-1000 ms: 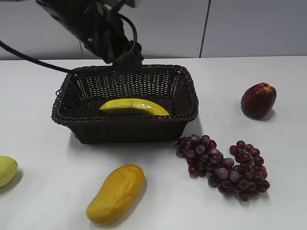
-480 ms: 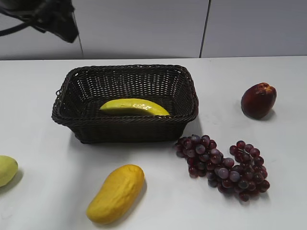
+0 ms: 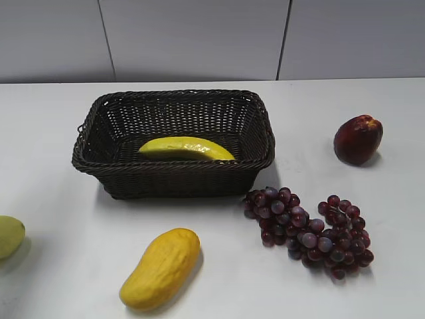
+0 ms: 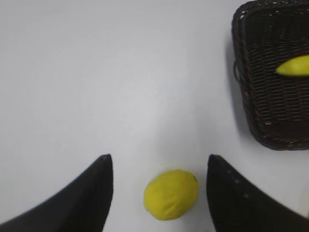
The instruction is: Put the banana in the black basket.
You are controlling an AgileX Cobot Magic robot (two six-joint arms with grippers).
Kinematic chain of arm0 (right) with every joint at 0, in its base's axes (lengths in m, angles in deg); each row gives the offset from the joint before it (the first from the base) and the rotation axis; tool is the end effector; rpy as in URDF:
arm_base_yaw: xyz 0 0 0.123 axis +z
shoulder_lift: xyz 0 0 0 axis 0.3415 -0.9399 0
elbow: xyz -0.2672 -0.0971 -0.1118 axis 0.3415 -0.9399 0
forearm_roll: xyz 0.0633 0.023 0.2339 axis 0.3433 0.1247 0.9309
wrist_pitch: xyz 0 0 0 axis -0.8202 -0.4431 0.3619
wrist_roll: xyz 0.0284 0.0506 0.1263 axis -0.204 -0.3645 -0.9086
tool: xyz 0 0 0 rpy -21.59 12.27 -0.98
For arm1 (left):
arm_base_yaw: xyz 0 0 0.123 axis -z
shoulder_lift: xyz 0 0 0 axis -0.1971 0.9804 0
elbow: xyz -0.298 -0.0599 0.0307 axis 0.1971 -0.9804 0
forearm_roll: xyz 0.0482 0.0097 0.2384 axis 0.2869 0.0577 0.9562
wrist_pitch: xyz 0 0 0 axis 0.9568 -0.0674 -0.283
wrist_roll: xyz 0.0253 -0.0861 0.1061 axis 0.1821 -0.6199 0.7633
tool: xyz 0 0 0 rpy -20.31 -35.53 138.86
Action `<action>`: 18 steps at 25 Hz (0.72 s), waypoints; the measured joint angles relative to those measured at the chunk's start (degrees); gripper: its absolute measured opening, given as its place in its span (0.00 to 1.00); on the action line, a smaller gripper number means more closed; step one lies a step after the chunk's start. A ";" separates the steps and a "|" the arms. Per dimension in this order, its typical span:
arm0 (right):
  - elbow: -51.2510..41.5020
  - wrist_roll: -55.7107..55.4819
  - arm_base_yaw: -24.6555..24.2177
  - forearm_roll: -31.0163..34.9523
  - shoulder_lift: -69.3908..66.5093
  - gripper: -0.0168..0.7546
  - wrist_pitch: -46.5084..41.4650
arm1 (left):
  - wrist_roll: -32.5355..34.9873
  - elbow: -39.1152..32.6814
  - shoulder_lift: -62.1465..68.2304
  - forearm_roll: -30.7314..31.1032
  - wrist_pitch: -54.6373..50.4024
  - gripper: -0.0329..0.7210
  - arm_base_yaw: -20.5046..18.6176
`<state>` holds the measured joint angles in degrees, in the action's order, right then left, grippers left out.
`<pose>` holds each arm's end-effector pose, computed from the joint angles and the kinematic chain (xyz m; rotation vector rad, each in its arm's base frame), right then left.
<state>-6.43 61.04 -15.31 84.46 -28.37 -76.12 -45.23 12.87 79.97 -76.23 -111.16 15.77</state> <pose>0.0096 0.0056 0.2517 -0.0928 2.0291 0.0938 0.2769 -0.0235 0.3507 0.2554 2.6674 -0.0109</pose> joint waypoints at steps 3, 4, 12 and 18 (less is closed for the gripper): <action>0.00 0.00 0.00 0.00 0.00 0.74 0.00 | -0.08 -5.48 -6.10 -0.90 0.02 0.83 -2.53; 0.00 0.00 0.00 0.00 0.00 0.74 0.00 | -0.08 -7.75 -8.67 -1.20 0.44 0.83 -2.68; 0.00 0.00 0.00 0.00 0.00 0.74 0.00 | -0.13 -26.32 -31.84 -2.04 6.04 0.83 -2.93; 0.00 0.00 0.00 0.00 0.00 0.74 0.00 | -0.58 -39.16 -49.73 -2.04 10.12 0.83 -2.93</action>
<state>-6.43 61.04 -15.31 84.46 -28.37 -76.12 -45.81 -26.28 30.24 -78.26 -101.04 12.84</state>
